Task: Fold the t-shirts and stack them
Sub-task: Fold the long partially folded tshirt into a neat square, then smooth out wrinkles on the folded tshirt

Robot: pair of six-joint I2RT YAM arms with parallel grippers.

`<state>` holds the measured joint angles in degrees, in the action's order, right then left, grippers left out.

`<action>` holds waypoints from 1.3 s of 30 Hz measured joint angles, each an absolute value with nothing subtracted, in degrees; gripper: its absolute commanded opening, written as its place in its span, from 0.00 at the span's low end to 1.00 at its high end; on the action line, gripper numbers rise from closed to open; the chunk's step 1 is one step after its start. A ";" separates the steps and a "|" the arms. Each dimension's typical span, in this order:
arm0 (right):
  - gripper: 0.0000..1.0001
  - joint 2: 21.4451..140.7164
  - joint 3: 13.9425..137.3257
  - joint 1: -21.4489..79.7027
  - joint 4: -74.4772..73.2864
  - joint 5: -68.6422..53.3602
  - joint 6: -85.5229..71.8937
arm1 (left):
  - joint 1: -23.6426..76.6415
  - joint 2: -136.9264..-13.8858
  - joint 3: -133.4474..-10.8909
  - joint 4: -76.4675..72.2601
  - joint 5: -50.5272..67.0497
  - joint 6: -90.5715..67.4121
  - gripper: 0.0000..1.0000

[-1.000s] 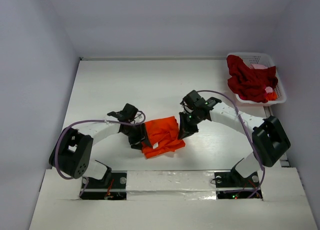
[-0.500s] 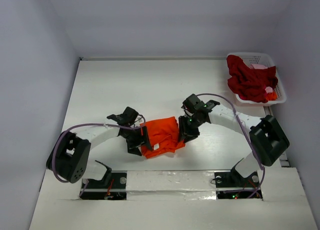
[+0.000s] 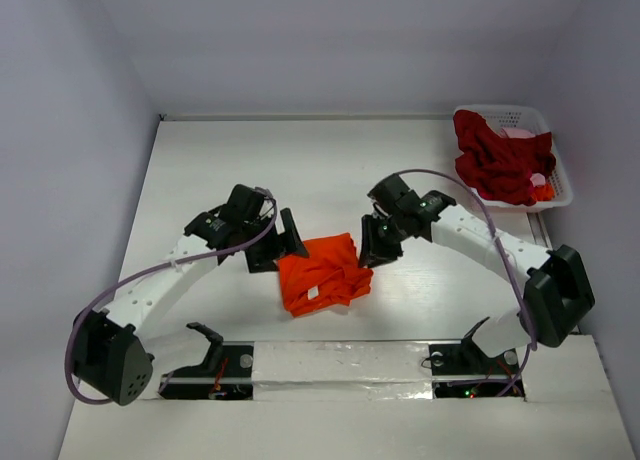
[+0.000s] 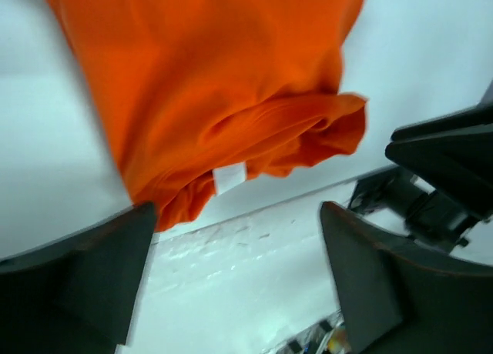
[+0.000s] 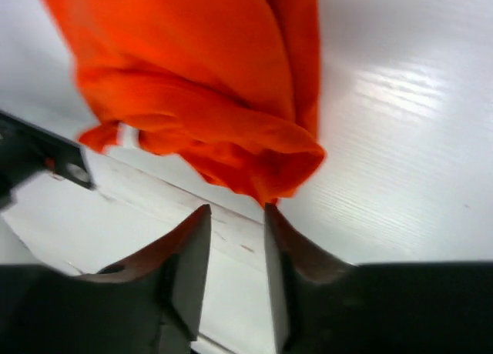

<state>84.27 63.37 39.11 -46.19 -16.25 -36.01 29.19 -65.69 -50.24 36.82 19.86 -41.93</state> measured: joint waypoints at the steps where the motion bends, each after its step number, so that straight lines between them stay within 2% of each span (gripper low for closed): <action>1: 0.00 83.99 64.77 39.11 -46.24 -16.03 -35.83 | 29.19 -65.56 -51.03 36.23 19.40 -42.13 0.51; 2: 0.00 83.92 66.08 39.11 -46.19 -15.62 -36.27 | 29.17 -65.63 -51.44 35.62 19.05 -42.50 0.36; 4: 0.00 84.16 67.90 39.11 -45.82 -15.33 -36.21 | 29.19 -66.48 -51.53 34.61 18.52 -42.50 0.16; 18: 0.00 98.96 70.00 42.63 -43.29 -17.76 -33.21 | 30.15 -78.94 -47.99 24.60 20.84 -43.44 0.11; 31: 0.00 99.37 71.64 45.04 -42.70 -17.37 -32.18 | 31.14 -79.02 -46.76 21.58 22.96 -43.59 0.13; 39: 0.00 96.25 60.27 46.11 -41.06 -17.34 -32.40 | 31.44 -81.76 -46.57 19.75 23.77 -43.99 0.14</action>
